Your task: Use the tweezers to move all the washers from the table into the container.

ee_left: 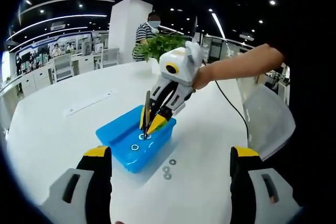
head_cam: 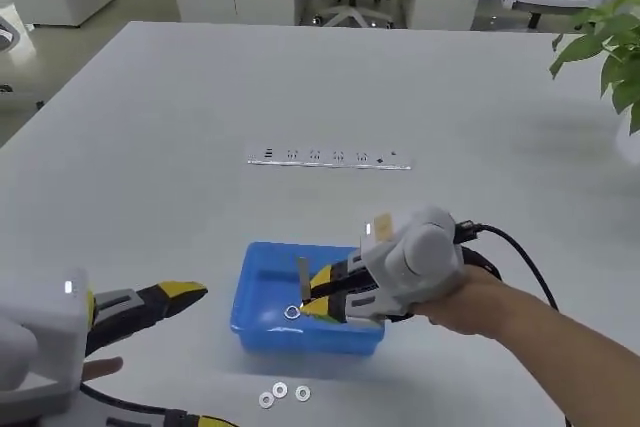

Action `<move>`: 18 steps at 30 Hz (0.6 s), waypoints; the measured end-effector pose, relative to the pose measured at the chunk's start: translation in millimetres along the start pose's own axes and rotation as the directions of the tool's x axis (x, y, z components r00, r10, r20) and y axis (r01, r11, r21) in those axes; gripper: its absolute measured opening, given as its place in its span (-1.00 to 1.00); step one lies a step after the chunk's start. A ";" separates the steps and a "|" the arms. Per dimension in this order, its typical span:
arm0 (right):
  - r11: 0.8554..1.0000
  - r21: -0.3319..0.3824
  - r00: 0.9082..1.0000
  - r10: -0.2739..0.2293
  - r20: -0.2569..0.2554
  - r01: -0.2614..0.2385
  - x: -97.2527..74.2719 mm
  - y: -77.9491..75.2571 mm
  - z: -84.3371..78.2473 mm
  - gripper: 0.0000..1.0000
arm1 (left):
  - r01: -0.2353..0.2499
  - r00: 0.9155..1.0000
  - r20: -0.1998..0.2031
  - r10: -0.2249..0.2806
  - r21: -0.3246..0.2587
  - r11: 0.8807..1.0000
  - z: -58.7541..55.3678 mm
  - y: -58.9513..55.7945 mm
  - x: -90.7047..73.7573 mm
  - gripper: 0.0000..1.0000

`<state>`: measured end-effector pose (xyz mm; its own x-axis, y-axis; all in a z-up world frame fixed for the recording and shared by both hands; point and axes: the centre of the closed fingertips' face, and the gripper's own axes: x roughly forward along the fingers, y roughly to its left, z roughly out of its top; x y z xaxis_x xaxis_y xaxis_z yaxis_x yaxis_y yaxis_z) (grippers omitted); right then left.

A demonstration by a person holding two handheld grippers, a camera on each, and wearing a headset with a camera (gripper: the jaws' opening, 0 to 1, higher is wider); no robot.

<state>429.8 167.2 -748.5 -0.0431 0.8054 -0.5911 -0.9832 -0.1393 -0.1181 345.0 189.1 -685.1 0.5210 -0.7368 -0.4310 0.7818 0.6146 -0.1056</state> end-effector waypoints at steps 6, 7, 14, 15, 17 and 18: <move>1.000 0.015 1.000 0.008 -0.003 -0.008 6.4 -2.6 -7.2 -0.83 | -0.007 1.000 0.010 0.007 -0.003 1.000 5.2 6.3 3.2 0.94; 1.000 0.016 1.000 0.008 -0.006 -0.008 7.0 -2.8 -8.5 -0.83 | -0.008 1.000 0.011 0.008 -0.003 1.000 5.9 7.2 3.7 0.93; 1.000 0.024 1.000 0.014 -0.011 -0.014 10.8 -4.8 -14.0 -0.83 | -0.011 1.000 0.020 0.011 -0.004 1.000 12.9 14.6 10.9 0.82; 1.000 0.025 1.000 0.013 -0.013 -0.013 10.9 -5.3 -14.7 -0.83 | -0.012 1.000 0.019 0.012 -0.004 1.000 13.9 16.2 12.7 0.79; 1.000 0.027 1.000 0.015 -0.016 -0.015 11.3 -5.5 -16.6 -0.83 | -0.014 1.000 0.016 0.014 -0.002 1.000 15.7 18.7 16.0 0.71; 1.000 0.025 1.000 0.016 -0.018 -0.016 11.4 -5.5 -17.5 -0.82 | -0.014 1.000 0.017 0.014 0.005 1.000 16.8 19.6 17.4 0.68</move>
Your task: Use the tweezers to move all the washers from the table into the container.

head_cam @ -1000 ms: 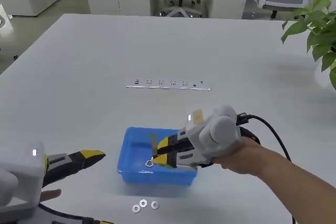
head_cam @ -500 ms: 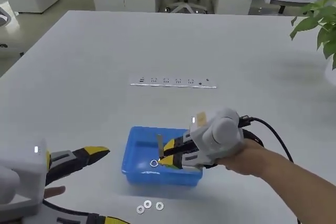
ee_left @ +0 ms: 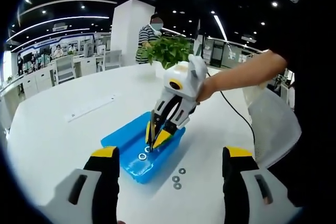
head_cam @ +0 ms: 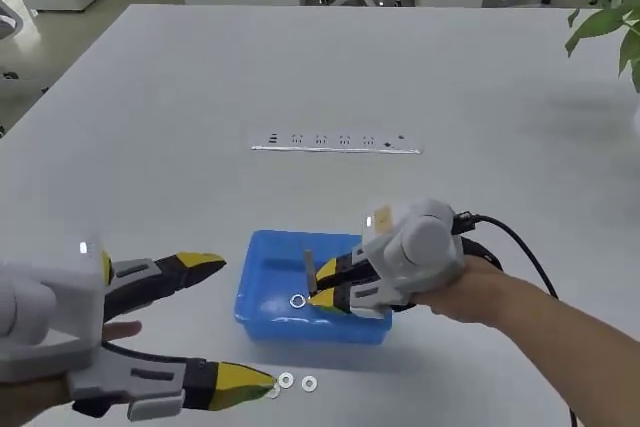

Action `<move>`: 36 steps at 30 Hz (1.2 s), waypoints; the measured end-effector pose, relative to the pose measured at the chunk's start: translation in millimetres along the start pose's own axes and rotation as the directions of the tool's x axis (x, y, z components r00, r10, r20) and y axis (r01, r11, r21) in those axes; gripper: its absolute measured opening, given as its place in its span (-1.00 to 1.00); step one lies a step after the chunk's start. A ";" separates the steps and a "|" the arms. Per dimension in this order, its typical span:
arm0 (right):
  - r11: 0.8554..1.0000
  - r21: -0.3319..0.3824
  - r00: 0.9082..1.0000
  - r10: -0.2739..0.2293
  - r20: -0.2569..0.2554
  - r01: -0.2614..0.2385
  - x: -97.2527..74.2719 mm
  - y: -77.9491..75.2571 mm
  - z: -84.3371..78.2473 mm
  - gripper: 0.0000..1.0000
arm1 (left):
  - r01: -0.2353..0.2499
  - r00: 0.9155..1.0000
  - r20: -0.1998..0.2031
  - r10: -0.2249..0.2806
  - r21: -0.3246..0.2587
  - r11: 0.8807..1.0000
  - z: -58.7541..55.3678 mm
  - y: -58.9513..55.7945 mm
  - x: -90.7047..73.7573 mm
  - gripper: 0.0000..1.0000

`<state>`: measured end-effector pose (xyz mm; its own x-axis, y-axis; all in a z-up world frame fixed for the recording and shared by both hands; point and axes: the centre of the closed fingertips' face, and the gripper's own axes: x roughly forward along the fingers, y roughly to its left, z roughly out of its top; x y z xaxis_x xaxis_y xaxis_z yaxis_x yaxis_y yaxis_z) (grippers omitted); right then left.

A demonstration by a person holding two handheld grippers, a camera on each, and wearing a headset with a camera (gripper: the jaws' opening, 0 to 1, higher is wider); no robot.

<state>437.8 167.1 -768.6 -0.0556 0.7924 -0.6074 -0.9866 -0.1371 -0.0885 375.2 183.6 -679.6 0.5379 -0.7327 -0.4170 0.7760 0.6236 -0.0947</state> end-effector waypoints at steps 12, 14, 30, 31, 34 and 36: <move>1.000 0.000 1.000 0.009 0.006 -0.009 2.5 -0.5 -3.2 -0.82 | 0.013 1.000 -0.010 -0.013 0.047 0.999 13.0 15.7 26.8 0.24; 1.000 -0.002 1.000 0.008 0.006 -0.008 2.6 -0.7 -3.3 -0.82 | 0.013 1.000 -0.014 -0.013 0.053 0.999 13.8 18.8 31.7 0.14; 1.000 -0.005 1.000 0.008 0.004 -0.008 1.1 -0.7 -5.1 -0.82 | 0.054 0.997 -0.060 -0.047 0.135 0.989 18.4 31.7 62.6 -0.44; 1.000 -0.004 1.000 0.008 0.003 -0.008 0.9 -0.8 -5.3 -0.82 | 0.057 0.997 -0.062 -0.049 0.141 0.988 18.3 31.9 63.7 -0.46; 1.000 -0.004 1.000 0.009 0.002 -0.009 0.1 -0.6 -6.0 -0.82 | 0.069 0.997 -0.058 -0.060 0.158 0.985 19.9 31.8 66.8 -0.56; 1.000 -0.005 1.000 0.009 0.002 -0.009 -0.6 -0.5 -6.3 -0.82 | 0.073 0.996 -0.056 -0.064 0.166 0.983 21.1 32.0 69.3 -0.61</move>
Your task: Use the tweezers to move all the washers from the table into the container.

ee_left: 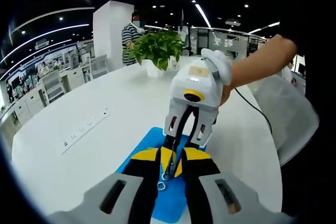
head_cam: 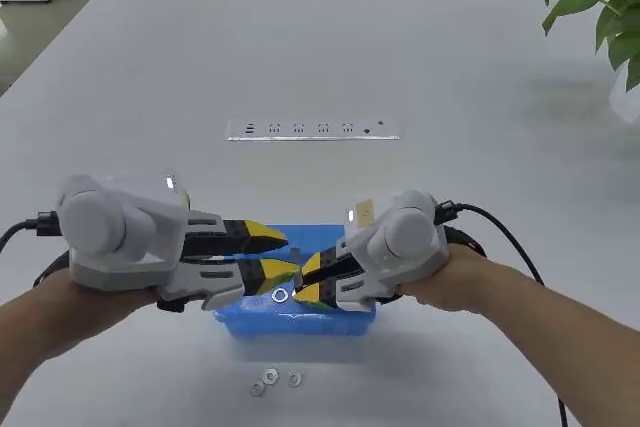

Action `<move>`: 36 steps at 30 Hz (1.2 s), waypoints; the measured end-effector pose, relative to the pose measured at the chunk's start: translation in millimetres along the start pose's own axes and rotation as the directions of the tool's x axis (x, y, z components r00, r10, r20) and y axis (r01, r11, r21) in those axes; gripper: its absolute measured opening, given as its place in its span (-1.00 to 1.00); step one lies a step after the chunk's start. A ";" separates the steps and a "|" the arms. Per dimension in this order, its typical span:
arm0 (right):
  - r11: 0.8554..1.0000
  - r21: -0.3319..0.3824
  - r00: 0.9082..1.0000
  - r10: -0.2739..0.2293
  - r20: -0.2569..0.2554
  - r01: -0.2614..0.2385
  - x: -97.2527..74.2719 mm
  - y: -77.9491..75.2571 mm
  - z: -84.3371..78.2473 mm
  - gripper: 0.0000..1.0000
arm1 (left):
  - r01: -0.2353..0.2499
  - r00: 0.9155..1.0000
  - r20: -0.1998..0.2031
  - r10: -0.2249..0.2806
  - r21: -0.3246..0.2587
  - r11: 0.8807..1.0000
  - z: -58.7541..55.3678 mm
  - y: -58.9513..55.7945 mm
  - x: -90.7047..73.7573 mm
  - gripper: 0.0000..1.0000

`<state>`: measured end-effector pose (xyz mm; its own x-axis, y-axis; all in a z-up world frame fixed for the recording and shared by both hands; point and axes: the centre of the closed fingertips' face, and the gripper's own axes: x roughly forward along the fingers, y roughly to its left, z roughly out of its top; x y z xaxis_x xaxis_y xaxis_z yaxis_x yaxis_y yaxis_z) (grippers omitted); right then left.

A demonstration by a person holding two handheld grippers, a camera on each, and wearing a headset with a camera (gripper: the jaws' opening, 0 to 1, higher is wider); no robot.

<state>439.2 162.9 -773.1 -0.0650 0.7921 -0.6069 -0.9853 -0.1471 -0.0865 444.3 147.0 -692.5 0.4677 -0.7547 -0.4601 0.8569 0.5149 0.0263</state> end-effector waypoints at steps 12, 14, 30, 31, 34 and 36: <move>1.000 -0.005 1.000 0.005 -0.004 -0.005 -0.3 0.4 -0.5 -0.81 | 0.040 0.999 0.000 -0.040 0.039 0.998 3.3 -6.7 7.9 -0.85; 1.000 -0.005 1.000 0.005 -0.005 -0.005 -0.4 0.5 -0.6 -0.81 | 0.043 0.999 0.001 -0.043 0.042 0.998 2.5 -6.2 7.8 -0.86; 1.000 -0.017 1.000 -0.007 -0.014 0.007 -3.0 0.4 2.3 -0.76 | 0.049 0.999 -0.005 -0.049 0.076 0.996 8.3 -11.2 5.2 -0.90; 1.000 -0.017 1.000 -0.008 -0.014 0.007 -3.5 0.6 3.0 -0.75 | 0.050 0.999 -0.004 -0.049 0.075 0.996 9.6 -11.9 4.9 -0.90; 1.000 -0.017 1.000 -0.010 -0.012 0.010 -5.2 1.1 5.2 -0.72 | 0.050 0.999 -0.002 -0.050 0.071 0.996 11.7 -11.7 2.9 -0.91; 1.000 -0.016 1.000 -0.012 -0.011 0.012 -7.0 1.5 6.9 -0.70 | 0.050 0.999 -0.002 -0.050 0.065 0.997 12.4 -11.0 1.1 -0.91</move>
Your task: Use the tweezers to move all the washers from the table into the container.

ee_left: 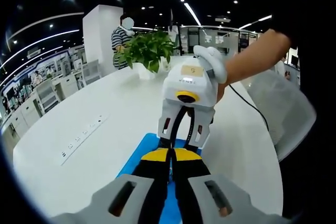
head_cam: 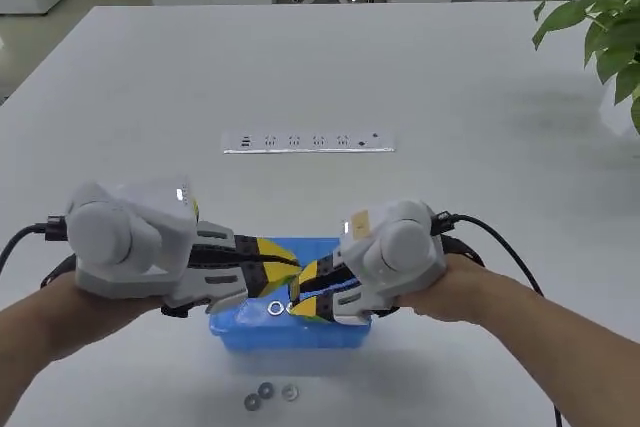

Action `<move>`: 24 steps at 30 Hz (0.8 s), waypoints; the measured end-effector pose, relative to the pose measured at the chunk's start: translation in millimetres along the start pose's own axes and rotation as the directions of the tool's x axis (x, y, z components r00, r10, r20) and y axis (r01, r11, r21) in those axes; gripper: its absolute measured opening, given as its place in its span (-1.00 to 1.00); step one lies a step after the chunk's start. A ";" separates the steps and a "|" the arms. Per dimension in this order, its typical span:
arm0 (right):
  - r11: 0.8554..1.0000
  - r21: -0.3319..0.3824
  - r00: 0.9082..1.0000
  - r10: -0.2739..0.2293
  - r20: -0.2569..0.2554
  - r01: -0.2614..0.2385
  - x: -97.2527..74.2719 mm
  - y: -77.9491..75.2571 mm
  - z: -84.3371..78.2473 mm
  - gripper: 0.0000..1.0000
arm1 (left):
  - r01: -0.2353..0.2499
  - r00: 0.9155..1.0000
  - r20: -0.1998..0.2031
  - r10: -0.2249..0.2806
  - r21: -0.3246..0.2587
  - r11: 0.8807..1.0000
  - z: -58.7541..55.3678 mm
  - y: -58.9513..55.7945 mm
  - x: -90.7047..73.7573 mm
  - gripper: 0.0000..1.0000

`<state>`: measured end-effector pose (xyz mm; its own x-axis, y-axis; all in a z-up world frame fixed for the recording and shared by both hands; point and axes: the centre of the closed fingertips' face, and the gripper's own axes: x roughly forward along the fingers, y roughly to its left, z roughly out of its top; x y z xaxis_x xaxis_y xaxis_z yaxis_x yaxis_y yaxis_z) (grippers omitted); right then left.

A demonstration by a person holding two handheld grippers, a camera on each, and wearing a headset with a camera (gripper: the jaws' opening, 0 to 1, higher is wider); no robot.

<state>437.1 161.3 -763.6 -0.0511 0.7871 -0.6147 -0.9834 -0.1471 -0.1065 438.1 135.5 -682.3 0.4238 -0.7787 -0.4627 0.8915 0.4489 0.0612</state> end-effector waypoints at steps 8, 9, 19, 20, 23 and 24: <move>1.000 0.007 1.000 -0.014 -0.004 0.014 -7.4 3.3 6.4 -0.62 | 0.003 1.000 0.008 -0.003 -0.003 1.000 6.2 -5.1 -4.3 -0.91; 1.000 0.007 1.000 -0.017 -0.006 0.017 -8.1 3.6 6.8 -0.61 | 0.002 1.000 0.008 -0.002 -0.002 1.000 7.4 -6.3 -4.8 -0.91; 0.999 0.025 0.999 -0.047 -0.016 0.047 -21.0 7.9 11.4 -0.48 | -0.012 0.999 0.032 0.011 0.010 1.000 17.7 -9.2 -15.2 -0.91; 0.998 0.025 0.999 -0.050 -0.020 0.051 -23.3 9.1 11.3 -0.47 | -0.014 0.999 0.034 0.013 0.011 1.000 18.6 -9.6 -16.4 -0.91; 0.998 0.027 0.998 -0.062 -0.023 0.063 -28.9 11.3 12.7 -0.44 | -0.017 0.999 0.037 0.017 0.017 1.000 21.0 -11.0 -19.7 -0.91; 0.997 0.029 0.998 -0.064 -0.023 0.065 -30.4 11.9 13.1 -0.42 | -0.018 0.999 0.039 0.017 0.018 1.000 22.3 -11.9 -21.3 -0.91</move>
<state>424.7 143.5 -735.9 0.0158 0.7809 -0.6245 -0.9893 -0.0785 -0.1232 421.9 137.0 -653.5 0.4451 -0.7875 -0.4263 0.8865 0.4547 0.0857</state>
